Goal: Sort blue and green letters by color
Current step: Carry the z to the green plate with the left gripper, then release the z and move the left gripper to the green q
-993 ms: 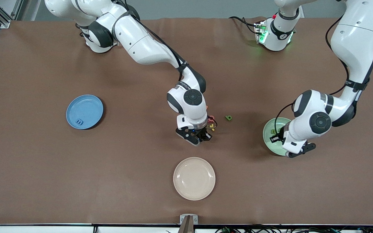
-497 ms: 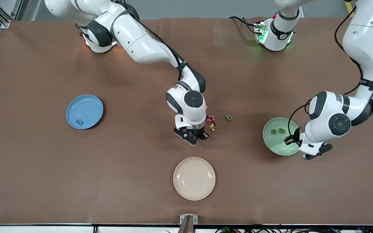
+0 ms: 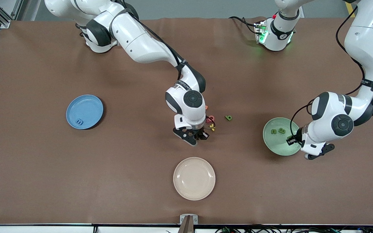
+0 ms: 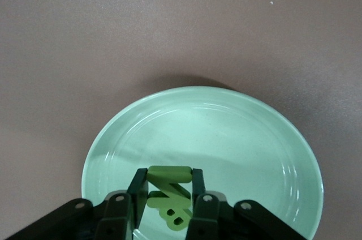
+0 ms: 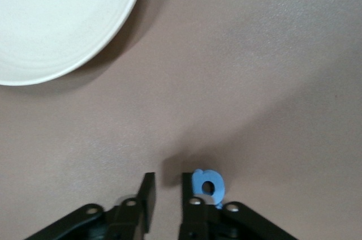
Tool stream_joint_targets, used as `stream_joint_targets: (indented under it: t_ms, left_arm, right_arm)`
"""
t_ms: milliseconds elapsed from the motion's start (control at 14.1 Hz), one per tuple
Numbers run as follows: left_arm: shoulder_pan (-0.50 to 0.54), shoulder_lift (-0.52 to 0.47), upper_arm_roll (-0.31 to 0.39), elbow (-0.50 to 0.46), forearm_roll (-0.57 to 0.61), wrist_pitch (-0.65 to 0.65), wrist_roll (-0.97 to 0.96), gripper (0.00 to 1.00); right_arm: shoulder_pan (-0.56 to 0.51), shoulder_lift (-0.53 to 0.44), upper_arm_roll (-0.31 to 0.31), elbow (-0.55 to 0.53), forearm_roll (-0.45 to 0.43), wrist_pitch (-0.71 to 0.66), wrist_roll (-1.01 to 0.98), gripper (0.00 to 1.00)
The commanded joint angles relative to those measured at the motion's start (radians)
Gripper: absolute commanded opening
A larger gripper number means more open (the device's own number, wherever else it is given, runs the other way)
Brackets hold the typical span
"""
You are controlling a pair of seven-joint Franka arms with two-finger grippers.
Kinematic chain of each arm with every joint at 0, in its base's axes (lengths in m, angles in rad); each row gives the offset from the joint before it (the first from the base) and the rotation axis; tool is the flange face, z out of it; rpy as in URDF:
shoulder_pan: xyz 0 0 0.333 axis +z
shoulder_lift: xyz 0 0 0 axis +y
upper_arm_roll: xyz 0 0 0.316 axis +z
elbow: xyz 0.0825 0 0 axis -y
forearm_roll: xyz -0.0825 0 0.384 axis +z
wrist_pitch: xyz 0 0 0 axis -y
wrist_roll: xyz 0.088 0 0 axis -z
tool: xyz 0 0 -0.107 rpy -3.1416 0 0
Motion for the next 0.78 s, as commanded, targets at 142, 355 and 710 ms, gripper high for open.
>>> stream_joint_targets:
  t_ms: [142,355,710]
  left_arm:
    - [-0.003,-0.006,-0.015,0.009,0.019,-0.003,-0.005,0.97]
    - [-0.005,-0.03,-0.041,0.011,0.014,-0.035,-0.013,0.99]
    - [-0.005,-0.055,-0.127,0.006,0.014,-0.061,-0.12,0.99]
  right_arm:
    - [-0.004,-0.016,0.015,-0.017,0.003,-0.006,0.034,0.7]
    - [-0.009,-0.019,0.024,-0.017,0.005,-0.029,0.034,0.72]
    - [-0.007,-0.018,0.02,-0.019,0.003,-0.055,0.036,0.71]
